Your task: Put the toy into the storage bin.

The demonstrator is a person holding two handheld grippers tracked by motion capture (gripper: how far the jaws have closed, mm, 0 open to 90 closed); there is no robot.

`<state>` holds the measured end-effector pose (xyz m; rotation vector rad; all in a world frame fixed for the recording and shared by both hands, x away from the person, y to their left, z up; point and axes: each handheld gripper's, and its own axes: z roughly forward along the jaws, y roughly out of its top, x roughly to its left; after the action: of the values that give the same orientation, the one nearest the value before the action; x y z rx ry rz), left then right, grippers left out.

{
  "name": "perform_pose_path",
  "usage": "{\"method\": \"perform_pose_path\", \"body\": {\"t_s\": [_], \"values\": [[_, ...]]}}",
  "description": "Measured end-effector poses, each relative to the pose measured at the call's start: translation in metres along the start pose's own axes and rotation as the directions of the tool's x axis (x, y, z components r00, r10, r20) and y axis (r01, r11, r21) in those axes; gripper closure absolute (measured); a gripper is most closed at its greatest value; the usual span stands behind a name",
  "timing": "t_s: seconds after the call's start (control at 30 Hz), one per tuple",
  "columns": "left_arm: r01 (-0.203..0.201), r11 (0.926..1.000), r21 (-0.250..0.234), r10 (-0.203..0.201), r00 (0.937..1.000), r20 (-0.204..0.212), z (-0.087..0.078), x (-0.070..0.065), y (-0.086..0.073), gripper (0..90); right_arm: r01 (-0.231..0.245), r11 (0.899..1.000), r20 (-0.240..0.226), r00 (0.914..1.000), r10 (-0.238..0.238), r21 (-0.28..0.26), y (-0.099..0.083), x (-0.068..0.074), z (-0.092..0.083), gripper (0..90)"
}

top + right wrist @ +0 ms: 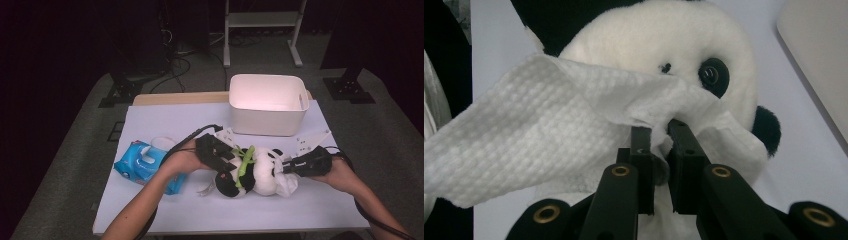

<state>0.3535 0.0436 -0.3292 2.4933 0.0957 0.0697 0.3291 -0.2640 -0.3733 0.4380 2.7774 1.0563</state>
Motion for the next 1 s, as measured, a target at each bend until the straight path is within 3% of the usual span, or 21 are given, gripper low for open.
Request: {"method": "perform_pose_path", "body": {"t_s": [0.27,0.8,0.9,0.97,1.0], "values": [[-0.012,0.9999,-0.005,0.012,0.9999,-0.011,0.006,0.0,0.021,59.5,-0.005,1.0,-0.005,1.0,0.005,-0.005,-0.001,0.002,0.001,81.9],[0.015,0.9998,0.014,-0.015,0.9999,-0.008,0.024,0.009,0.039,57.2,-0.005,1.0,-0.011,0.9999,0.005,-0.028,-0.005,0.002,0.002,81.9],[0.004,0.9997,0.026,-0.004,1.0,0.002,0.031,0.007,0.043,65.5,-0.007,0.999,-0.013,0.9999,0.006,-0.032,-0.005,0.002,0.001,81.9],[-0.033,0.999,0.03,0.033,0.9994,-0.005,0.034,0.003,0.048,70.4,-0.004,0.999,-0.012,0.9999,0.004,-0.036,-0.005,0.002,-0.001,82.0],[-0.033,0.999,0.03,0.033,0.9994,-0.005,0.034,0.003,0.048,72.3,-0.006,0.999,-0.014,0.9999,0.006,-0.042,-0.004,0.002,-0.002,82.0]]}}
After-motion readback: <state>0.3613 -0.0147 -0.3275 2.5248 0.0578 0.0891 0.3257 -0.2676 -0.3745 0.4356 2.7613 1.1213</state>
